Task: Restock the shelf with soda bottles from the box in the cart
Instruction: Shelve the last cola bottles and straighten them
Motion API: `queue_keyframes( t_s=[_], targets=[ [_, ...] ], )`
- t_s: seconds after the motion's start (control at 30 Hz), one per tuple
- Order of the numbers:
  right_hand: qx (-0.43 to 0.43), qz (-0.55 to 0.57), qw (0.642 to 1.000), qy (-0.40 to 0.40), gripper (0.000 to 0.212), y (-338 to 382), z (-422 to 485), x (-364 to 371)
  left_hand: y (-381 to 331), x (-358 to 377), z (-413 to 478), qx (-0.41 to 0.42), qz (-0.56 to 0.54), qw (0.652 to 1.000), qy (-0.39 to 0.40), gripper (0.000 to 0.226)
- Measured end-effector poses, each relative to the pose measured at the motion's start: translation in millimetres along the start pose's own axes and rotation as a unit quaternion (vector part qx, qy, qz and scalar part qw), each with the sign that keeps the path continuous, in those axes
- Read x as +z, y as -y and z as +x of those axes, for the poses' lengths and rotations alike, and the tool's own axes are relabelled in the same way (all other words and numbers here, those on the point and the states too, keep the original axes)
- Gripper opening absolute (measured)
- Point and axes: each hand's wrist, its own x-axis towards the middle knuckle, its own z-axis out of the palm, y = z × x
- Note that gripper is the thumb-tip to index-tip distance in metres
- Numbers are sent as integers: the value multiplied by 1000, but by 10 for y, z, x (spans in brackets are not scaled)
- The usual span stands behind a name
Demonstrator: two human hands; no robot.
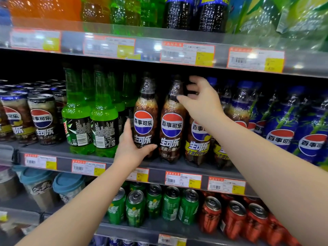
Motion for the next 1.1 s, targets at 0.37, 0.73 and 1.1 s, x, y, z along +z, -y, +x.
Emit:
queue_keyframes(
  t_s=[0.37, 0.73, 1.1],
  targets=[
    [33, -60, 988, -138, 46, -762, -94, -1055, -755, 353, -467, 144, 66, 973, -170, 71],
    [84, -118, 989, 22, 88, -1061, -297, -980, -908, 979, -713, 157, 57, 986, 22, 65],
    [92, -51, 994, 10, 85, -1061, -293, -850, -837, 965, -646, 127, 62, 990, 2, 76]
  ],
)
